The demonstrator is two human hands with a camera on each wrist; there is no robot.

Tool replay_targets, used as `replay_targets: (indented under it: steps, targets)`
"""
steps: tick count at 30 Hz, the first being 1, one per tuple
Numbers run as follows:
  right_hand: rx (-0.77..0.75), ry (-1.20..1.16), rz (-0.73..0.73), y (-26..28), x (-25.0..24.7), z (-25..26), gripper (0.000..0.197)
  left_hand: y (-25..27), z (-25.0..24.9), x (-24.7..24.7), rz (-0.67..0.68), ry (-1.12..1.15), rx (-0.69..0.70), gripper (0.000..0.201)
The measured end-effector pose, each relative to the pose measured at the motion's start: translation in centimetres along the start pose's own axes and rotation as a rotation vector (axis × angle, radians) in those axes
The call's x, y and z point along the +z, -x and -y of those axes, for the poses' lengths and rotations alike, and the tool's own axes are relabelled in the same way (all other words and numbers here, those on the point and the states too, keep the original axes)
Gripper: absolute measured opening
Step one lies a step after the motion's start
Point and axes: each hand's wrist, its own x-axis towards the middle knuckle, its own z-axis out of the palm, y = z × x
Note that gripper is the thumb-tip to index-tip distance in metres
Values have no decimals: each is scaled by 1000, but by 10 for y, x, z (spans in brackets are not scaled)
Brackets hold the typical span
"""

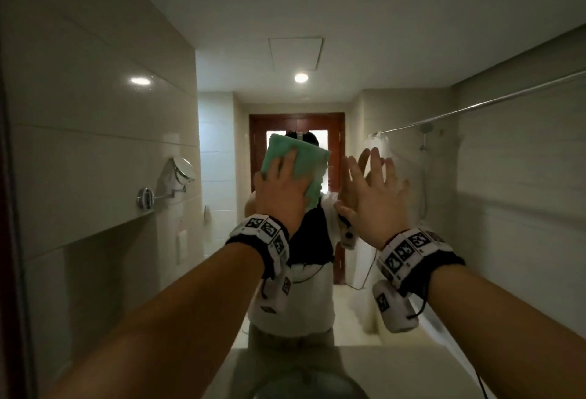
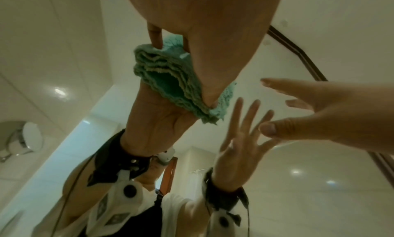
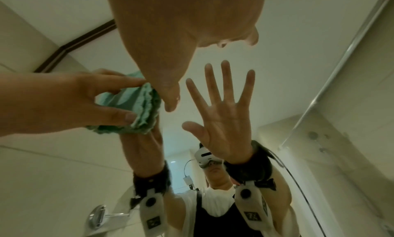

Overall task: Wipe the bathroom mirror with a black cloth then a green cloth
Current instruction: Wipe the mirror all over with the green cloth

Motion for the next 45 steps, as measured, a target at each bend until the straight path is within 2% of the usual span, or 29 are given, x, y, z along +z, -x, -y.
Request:
replay_targets:
  steps: [2,9,12,18,21,25,27,33,38,41,45]
  targets:
    - [-37,-15,-33,3,2,25,92,5,17,2,2,-3,10,85]
    - [-59,-44,26,9,18,105,92,39,114,4,1,52,-112,80]
    - [11,-51,55,6,29,133,98,52,168,2,-6,102,-200,80]
    - [103,-9,75,5,36,156,107,78,270,2,-33,140,-383,82]
    - [101,-14,69,7,36,156,107,83,291,5,-30,134,-418,82]
    - [95,-20,72,7,38,156,107,78,276,9,-76,148,-486,77]
    - [87,-28,70,7,39,156,108,71,258,9,-100,156,-475,76]
    - [68,-30,66,6,48,152,110,39,182,2,-130,103,-271,76]
    - [61,-56,58,4,53,145,111,19,124,5,-117,-8,-2,81]
    - [61,-56,40,3,56,144,112,17,119,11,-98,-18,34,86]
    - [51,-44,38,4,56,142,111,26,135,8,-107,41,10,75]
